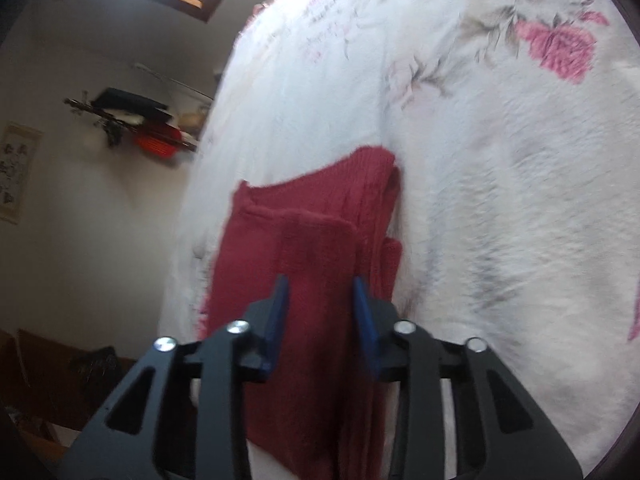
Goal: Fold small clothes
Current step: 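Fold the held red sweater edge over and open both grippers, then press the folded sweater flat with the closed right gripper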
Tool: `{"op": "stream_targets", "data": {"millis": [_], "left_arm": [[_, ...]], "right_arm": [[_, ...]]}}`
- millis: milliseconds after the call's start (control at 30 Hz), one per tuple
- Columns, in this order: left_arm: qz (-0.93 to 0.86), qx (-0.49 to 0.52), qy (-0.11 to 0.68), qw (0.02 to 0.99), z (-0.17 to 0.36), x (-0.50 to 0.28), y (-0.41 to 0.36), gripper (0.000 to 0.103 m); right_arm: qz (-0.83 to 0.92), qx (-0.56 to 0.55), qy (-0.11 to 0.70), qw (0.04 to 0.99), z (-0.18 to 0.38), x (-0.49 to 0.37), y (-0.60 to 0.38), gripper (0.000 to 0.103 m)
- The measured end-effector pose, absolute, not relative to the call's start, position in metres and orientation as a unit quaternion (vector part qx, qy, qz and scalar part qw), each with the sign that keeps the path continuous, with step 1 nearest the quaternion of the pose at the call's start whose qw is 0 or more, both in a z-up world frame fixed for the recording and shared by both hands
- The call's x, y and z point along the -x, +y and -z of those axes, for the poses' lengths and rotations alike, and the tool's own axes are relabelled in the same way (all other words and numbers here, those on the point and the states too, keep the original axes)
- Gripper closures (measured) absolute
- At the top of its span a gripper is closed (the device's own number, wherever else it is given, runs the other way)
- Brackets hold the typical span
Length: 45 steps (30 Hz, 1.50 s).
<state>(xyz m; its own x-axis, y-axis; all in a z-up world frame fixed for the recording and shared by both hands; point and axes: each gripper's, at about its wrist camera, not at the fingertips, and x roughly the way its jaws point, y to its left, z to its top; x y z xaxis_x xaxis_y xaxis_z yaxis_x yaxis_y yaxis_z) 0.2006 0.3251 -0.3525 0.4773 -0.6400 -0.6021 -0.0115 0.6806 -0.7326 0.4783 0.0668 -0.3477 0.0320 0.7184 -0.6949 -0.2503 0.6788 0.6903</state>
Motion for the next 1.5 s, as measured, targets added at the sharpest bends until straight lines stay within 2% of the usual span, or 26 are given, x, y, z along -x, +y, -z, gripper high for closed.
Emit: {"op": "stream_targets", "data": {"millis": [33, 67, 100, 167, 333, 400, 433, 533, 600, 733, 767, 833, 933, 1000, 1067, 1200, 1233, 1300, 1400, 1500], "left_arm": [[0.196, 0.354, 0.493, 0.77, 0.374, -0.203, 0.321, 0.045], [0.186, 0.362, 0.51, 0.758, 0.391, -0.206, 0.32, 0.052], [0.177, 0.37, 0.522, 0.748, 0.406, -0.207, 0.321, 0.052], [0.165, 0.393, 0.531, 0.732, 0.429, -0.206, 0.328, 0.064], [0.187, 0.401, 0.538, 0.717, 0.417, -0.205, 0.328, 0.062], [0.21, 0.395, 0.51, 0.735, 0.387, -0.209, 0.335, 0.057], [0.214, 0.386, 0.494, 0.749, 0.372, -0.214, 0.343, 0.056], [0.198, 0.377, 0.449, 0.785, 0.344, -0.248, 0.377, 0.049], [0.18, 0.368, 0.446, 0.796, 0.344, -0.277, 0.391, 0.049], [0.14, 0.351, 0.487, 0.788, 0.387, -0.337, 0.396, 0.051], [0.131, 0.35, 0.498, 0.782, 0.4, -0.344, 0.396, 0.058], [0.13, 0.352, 0.503, 0.779, 0.409, -0.351, 0.392, 0.061], [0.129, 0.345, 0.496, 0.786, 0.388, -0.348, 0.389, 0.059], [0.146, 0.343, 0.469, 0.801, 0.366, -0.336, 0.391, 0.059], [0.171, 0.34, 0.458, 0.804, 0.356, -0.32, 0.391, 0.058], [0.162, 0.306, 0.508, 0.789, 0.385, -0.317, 0.373, 0.059], [0.156, 0.305, 0.516, 0.785, 0.396, -0.318, 0.371, 0.061], [0.153, 0.308, 0.517, 0.784, 0.397, -0.318, 0.37, 0.063], [0.159, 0.315, 0.5, 0.791, 0.371, -0.309, 0.366, 0.061], [0.188, 0.3, 0.482, 0.801, 0.347, -0.277, 0.358, 0.061]], "right_arm": [[-0.347, -0.182, 0.6, 0.698, 0.35, -0.477, 0.073, 0.093], [-0.351, -0.168, 0.586, 0.711, 0.344, -0.474, 0.079, 0.095], [-0.356, -0.164, 0.575, 0.718, 0.339, -0.47, 0.084, 0.095], [-0.354, -0.153, 0.558, 0.735, 0.337, -0.468, 0.088, 0.095], [-0.314, -0.136, 0.584, 0.736, 0.382, -0.483, 0.091, 0.095], [-0.323, -0.138, 0.571, 0.742, 0.372, -0.483, 0.087, 0.092], [-0.322, -0.145, 0.559, 0.75, 0.363, -0.481, 0.08, 0.086], [-0.315, -0.183, 0.535, 0.762, 0.343, -0.478, 0.057, 0.086], [-0.343, -0.199, 0.533, 0.748, 0.337, -0.474, 0.058, 0.086], [-0.371, -0.157, 0.576, 0.711, 0.363, -0.475, 0.091, 0.093], [-0.356, -0.148, 0.595, 0.705, 0.381, -0.481, 0.094, 0.103], [-0.347, -0.145, 0.606, 0.701, 0.402, -0.489, 0.095, 0.103], [-0.349, -0.157, 0.606, 0.698, 0.394, -0.494, 0.093, 0.103], [-0.365, -0.164, 0.587, 0.703, 0.373, -0.486, 0.089, 0.096], [-0.388, -0.17, 0.574, 0.7, 0.355, -0.471, 0.085, 0.096], [-0.398, -0.116, 0.602, 0.682, 0.369, -0.445, 0.103, 0.096], [-0.387, -0.094, 0.615, 0.681, 0.378, -0.444, 0.106, 0.103], [-0.374, -0.089, 0.627, 0.677, 0.389, -0.449, 0.106, 0.103], [-0.367, -0.088, 0.61, 0.697, 0.361, -0.448, 0.101, 0.099], [-0.399, -0.088, 0.588, 0.698, 0.331, -0.421, 0.098, 0.099]]}}
